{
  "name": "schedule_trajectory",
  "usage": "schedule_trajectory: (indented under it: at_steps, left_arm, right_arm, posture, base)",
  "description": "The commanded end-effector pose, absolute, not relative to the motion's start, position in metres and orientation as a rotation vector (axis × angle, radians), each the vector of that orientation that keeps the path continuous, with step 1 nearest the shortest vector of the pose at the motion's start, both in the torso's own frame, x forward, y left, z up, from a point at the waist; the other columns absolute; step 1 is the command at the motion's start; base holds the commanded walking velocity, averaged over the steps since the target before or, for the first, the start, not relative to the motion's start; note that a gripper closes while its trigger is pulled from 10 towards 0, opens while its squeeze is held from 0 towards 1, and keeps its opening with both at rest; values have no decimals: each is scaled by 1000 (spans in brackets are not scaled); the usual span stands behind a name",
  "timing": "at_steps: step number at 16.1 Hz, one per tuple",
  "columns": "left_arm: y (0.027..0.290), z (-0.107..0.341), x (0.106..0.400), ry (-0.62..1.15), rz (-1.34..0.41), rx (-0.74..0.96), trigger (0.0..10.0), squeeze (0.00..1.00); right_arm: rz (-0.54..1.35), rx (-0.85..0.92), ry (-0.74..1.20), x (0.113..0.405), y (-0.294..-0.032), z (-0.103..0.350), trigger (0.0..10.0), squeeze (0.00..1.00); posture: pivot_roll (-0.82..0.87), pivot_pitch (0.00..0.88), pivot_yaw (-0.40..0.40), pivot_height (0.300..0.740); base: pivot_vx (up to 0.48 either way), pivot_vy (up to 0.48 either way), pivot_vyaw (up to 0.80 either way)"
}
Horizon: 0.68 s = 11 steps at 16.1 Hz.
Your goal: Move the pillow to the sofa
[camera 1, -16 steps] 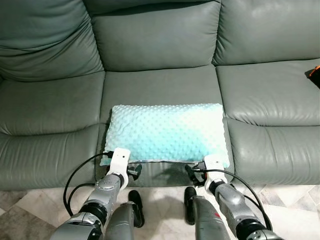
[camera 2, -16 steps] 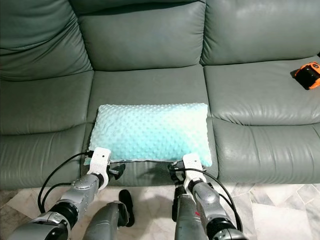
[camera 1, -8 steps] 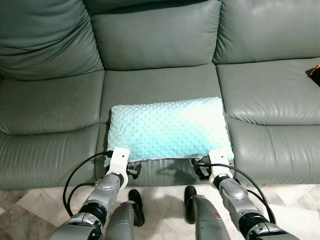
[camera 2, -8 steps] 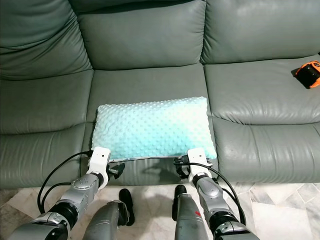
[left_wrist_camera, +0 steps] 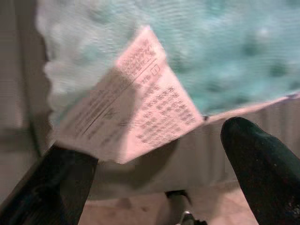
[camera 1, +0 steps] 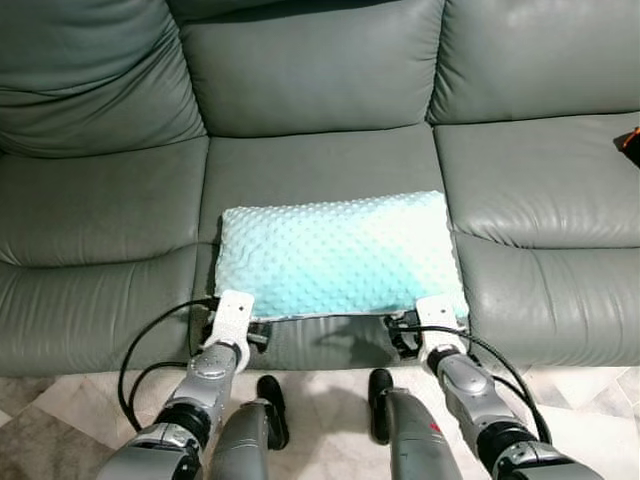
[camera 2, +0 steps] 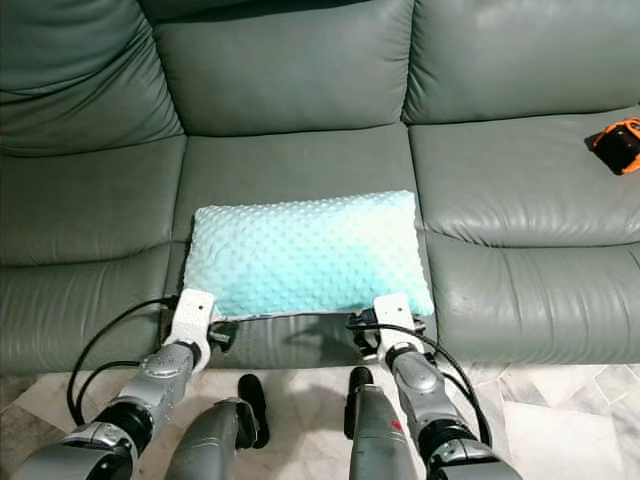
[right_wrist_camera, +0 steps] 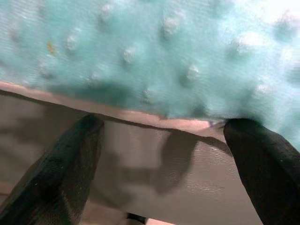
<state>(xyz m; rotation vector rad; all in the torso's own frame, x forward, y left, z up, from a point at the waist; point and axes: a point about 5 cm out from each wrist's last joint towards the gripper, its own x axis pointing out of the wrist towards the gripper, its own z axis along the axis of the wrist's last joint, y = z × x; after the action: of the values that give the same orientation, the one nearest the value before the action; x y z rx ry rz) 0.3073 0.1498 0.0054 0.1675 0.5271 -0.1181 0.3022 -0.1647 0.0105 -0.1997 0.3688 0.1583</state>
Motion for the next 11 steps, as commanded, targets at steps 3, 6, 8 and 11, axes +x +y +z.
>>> schedule_trajectory:
  at_steps: [3,6,8,11]
  left_arm:
    - [158,-7,295,574,-93,189,10000,0]
    - [167,-14,286,603,-128,182,10000,0]
    - [184,-27,268,649,-150,190,10000,0]
    - [204,-39,247,713,-161,194,10000,0]
  right_arm:
    - [165,-172,409,292,-164,-1,10000,0]
    - [214,-117,380,289,-153,-1,10000,0]
    - [284,-58,375,279,-140,-7,10000,0]
    - [358,-18,369,269,-129,-10,10000,0]
  posture:
    - [-43,446,93,740]
    - [-55,432,83,740]
    - [-75,377,73,740]
    - [-93,323,62,740]
  base:
    - [0,0,0]
    - [0,0,0]
    - [0,0,0]
    - [0,0,0]
